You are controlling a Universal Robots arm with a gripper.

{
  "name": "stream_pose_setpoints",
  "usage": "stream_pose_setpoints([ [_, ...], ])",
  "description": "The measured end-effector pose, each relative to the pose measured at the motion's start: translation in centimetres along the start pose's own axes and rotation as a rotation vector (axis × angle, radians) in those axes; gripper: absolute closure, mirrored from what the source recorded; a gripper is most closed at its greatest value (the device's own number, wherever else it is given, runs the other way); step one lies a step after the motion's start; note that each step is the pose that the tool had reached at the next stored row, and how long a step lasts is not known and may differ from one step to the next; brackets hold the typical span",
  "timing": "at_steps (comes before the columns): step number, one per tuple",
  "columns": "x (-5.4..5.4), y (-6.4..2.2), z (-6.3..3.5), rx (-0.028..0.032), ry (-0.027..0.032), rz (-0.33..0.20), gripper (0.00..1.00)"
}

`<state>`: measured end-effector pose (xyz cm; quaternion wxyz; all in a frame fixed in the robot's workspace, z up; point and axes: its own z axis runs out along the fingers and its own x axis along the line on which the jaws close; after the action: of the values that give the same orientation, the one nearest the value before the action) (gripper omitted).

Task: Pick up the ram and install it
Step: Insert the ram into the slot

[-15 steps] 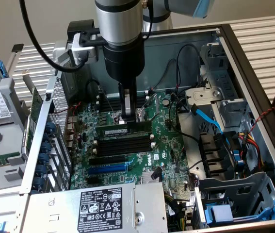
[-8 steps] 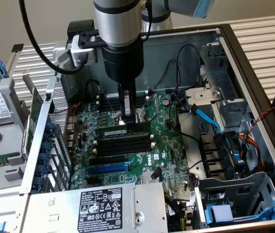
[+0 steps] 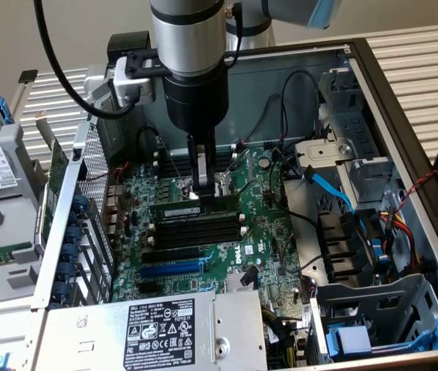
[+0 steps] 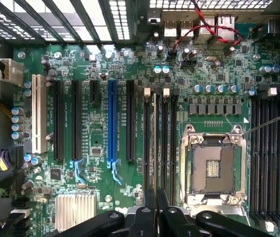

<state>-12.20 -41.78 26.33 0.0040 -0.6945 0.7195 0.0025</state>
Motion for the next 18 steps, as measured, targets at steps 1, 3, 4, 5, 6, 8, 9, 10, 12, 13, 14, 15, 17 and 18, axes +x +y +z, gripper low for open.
stream_pose_setpoints([
  [1,0.0,-0.02,0.00,-0.0025,0.0002,0.000,0.88],
  [3,0.0,-0.05,0.04,-0.0026,0.0000,0.000,0.88],
  [4,0.0,-0.06,0.09,-0.0024,-0.0002,0.000,0.88],
  [5,0.0,-0.06,0.15,-0.0025,-0.0001,0.000,0.88],
  [6,0.0,-0.06,0.21,-0.0026,0.0000,0.000,0.88],
  [8,0.0,-0.08,0.40,-0.0026,-0.0001,0.000,0.88],
  [9,0.0,-0.09,0.50,-0.0025,-0.0001,0.000,0.88],
  [10,0.0,-0.09,0.71,-0.0026,0.0000,0.000,0.88],
  [12,0.0,-0.09,1.03,-0.0025,0.0000,0.000,0.88],
  [13,0.0,-0.09,1.10,-0.0026,0.0000,0.000,0.88],
  [14,0.0,-0.10,1.12,-0.0026,0.0001,0.000,0.88],
  [15,0.1,-0.11,1.14,-0.0026,0.0000,0.000,0.88],
  [17,0.2,-0.13,1.15,-0.0026,0.0000,0.000,0.88],
  [18,0.2,-0.14,1.15,-0.0026,0.0000,0.000,0.88],
])
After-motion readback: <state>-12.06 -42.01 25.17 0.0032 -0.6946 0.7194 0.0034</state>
